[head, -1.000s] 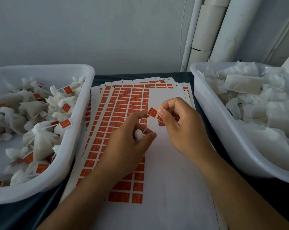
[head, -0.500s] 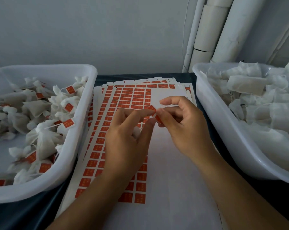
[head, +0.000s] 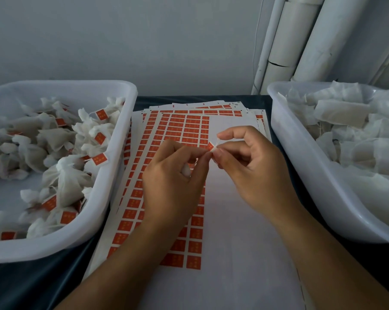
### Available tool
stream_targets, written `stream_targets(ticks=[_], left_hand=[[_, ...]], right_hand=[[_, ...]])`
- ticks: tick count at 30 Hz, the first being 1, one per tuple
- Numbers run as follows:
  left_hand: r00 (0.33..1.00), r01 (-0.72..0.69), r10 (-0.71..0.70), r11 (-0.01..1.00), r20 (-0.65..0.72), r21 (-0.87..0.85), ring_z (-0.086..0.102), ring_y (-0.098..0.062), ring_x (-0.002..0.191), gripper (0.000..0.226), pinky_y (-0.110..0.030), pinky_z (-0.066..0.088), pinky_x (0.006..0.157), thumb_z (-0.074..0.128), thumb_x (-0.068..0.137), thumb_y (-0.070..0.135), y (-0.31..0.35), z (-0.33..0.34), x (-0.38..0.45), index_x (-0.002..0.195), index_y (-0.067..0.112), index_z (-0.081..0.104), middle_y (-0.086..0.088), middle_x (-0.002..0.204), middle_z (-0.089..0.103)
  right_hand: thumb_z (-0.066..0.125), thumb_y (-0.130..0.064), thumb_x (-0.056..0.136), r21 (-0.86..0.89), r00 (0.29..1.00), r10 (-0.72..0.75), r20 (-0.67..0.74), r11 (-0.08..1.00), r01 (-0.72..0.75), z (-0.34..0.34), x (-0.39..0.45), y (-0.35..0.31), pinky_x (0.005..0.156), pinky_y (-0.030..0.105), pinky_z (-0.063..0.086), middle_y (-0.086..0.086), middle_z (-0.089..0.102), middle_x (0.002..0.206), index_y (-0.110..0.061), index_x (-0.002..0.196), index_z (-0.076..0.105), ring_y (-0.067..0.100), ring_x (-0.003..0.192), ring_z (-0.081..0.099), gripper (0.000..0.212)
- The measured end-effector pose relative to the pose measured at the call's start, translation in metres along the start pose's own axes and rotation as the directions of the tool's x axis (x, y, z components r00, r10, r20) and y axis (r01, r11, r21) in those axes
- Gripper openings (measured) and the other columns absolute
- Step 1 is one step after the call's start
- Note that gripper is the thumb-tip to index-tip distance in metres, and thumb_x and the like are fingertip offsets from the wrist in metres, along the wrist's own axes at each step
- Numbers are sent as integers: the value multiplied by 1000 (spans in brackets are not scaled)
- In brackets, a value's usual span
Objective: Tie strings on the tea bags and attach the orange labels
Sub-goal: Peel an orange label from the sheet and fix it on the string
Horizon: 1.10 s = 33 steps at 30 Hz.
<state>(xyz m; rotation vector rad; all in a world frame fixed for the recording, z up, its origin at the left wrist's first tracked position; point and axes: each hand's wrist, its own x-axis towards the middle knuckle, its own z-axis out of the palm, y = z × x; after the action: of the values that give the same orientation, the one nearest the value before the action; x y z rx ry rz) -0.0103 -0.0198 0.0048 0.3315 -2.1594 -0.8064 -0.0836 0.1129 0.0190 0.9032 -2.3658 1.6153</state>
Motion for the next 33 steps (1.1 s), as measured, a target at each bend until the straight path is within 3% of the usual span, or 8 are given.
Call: stream_targets(ticks=[4,10,13,15,18,22,26,33], left_hand=[[1000,-26,26,997,-2,71,54,0,78,19,-5,36,66,70,92,36,-3,2,1,97,20,79,9,95,69],[998,-43,39,993,39,110,54,-5,78,17,-10,39,63,74,91,33,-5,5,0,97,18,79,6,97,69],[997,-50,43,992,62,116,54,-4,77,16,-9,38,63,75,90,32,-6,6,0,97,18,79,6,97,69],[997,-34,27,994,68,104,52,-2,74,15,-8,36,63,74,91,33,-7,6,0,97,20,79,10,96,68],[997,57,-59,997,49,51,55,3,75,5,-2,36,60,74,91,33,-7,4,2,92,28,75,22,91,58],[979,191,-178,970,95,-151,59,-1,87,12,-4,45,66,72,93,29,-11,5,5,84,33,67,22,85,62],[961,235,-170,916,217,-325,62,-9,68,11,-14,47,58,66,97,29,-9,2,5,86,31,70,16,73,65],[948,257,-146,873,282,-414,59,-5,60,14,-14,45,55,65,97,29,-6,1,2,85,34,69,18,67,64]], right_hand=[[68,-39,90,-39,1000,-6,14,999,7,1,0,-1,86,17,58,-14,77,104,-32,115,60,-2,93,72,27],[63,-47,86,-95,998,7,56,996,-1,1,0,0,82,0,47,-19,75,105,-40,120,54,-9,97,67,36],[63,-50,84,-108,998,16,65,994,-9,1,0,2,77,-4,44,-25,71,105,-40,125,54,-18,90,65,43],[65,-52,84,-122,997,33,76,992,-24,0,1,5,72,-5,44,-30,64,108,-40,128,53,-23,82,62,47],[70,-54,86,-181,993,77,90,982,-59,-4,4,8,67,2,47,-32,57,119,-45,131,51,-16,78,61,50],[68,-57,82,46,961,200,193,976,-212,-9,8,8,80,22,62,-21,69,124,-41,132,57,3,94,74,53],[63,-55,81,206,924,238,300,929,-307,-5,6,4,84,31,63,-16,74,113,-33,129,66,8,99,74,53],[66,-46,84,363,941,231,249,878,-312,2,2,6,74,23,61,-11,77,97,-32,106,75,11,93,75,28]])
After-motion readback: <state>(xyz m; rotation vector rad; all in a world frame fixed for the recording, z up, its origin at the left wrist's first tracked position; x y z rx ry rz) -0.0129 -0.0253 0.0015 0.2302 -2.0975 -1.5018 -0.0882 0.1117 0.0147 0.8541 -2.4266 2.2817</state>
